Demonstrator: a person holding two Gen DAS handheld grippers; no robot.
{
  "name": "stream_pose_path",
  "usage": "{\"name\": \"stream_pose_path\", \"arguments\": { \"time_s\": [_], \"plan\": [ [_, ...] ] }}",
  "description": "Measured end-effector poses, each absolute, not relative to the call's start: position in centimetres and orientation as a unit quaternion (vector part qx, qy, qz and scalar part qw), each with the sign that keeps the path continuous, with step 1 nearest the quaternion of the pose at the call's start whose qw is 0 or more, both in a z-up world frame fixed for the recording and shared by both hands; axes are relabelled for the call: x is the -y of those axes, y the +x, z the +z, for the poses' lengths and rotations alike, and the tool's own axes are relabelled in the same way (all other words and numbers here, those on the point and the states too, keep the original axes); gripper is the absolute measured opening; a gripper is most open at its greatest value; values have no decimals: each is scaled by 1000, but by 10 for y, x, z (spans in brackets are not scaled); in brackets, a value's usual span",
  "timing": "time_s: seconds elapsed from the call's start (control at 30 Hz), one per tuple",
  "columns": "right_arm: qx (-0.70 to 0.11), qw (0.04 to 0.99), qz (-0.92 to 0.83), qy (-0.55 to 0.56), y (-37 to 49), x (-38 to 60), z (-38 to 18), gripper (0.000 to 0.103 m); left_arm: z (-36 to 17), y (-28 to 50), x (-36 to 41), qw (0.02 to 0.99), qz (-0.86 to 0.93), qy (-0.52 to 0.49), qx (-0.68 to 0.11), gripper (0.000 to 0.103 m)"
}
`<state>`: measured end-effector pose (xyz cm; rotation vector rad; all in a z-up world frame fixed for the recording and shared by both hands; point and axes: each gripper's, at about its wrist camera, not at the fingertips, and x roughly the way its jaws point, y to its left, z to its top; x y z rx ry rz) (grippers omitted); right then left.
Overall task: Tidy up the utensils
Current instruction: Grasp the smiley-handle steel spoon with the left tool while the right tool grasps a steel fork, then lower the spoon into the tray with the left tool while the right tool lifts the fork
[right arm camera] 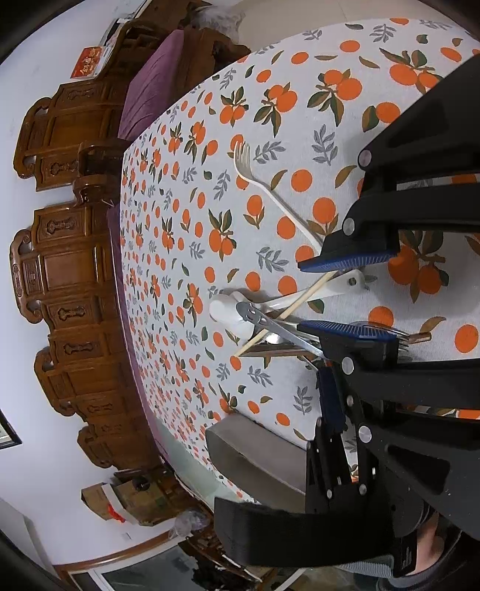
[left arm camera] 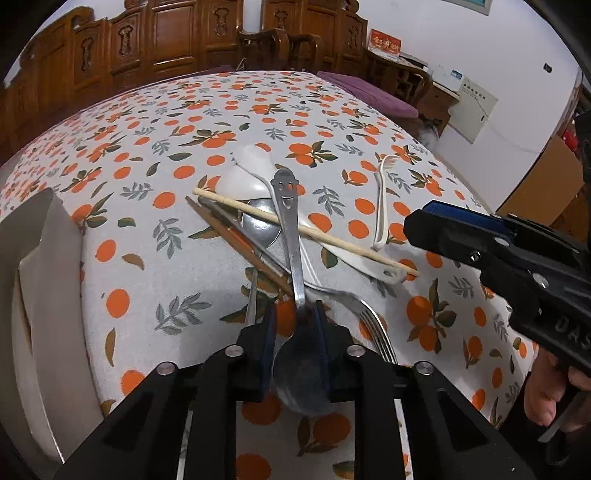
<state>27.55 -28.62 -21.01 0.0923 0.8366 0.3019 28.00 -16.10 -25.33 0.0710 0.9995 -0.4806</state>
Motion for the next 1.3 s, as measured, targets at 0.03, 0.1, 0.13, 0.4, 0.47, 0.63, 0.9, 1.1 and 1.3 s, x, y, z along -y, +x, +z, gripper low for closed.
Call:
{"name": "stream_pose_path", "arguments": {
  "time_s": [0.03,0.1,0.13,0.4,0.47,0.63,0.9,1.1,1.3],
  "plan": [
    [-405,901,146,44,276,286,-211,29,-254,281,162,849,-227,33,-476,16],
    [-406,901,146,43,276,285,-211,29,-254,284,164,850,-227,32,-475,16],
    [-406,901,146,43,276,286,-211,29,-254,286,165,850,-226,33,-475,16],
    [-410,899,150,40,275,283,-214,29,-252,283,161,849,-231,23,-474,5],
    [-412,898,152,37,275,281,-215,29,-248,279,158,852,-232,22,-469,5],
    [-420,892,162,30,275,272,-221,29,-238,271,146,861,-223,23,-457,5],
    [-441,880,177,3,274,252,-233,29,-219,260,121,871,-212,23,-442,5],
    [-458,870,180,-14,275,243,-243,29,-208,254,109,877,-209,25,-433,5],
    [-475,862,174,-27,276,241,-252,29,-197,249,99,882,-208,21,-423,5]
  ]
}}
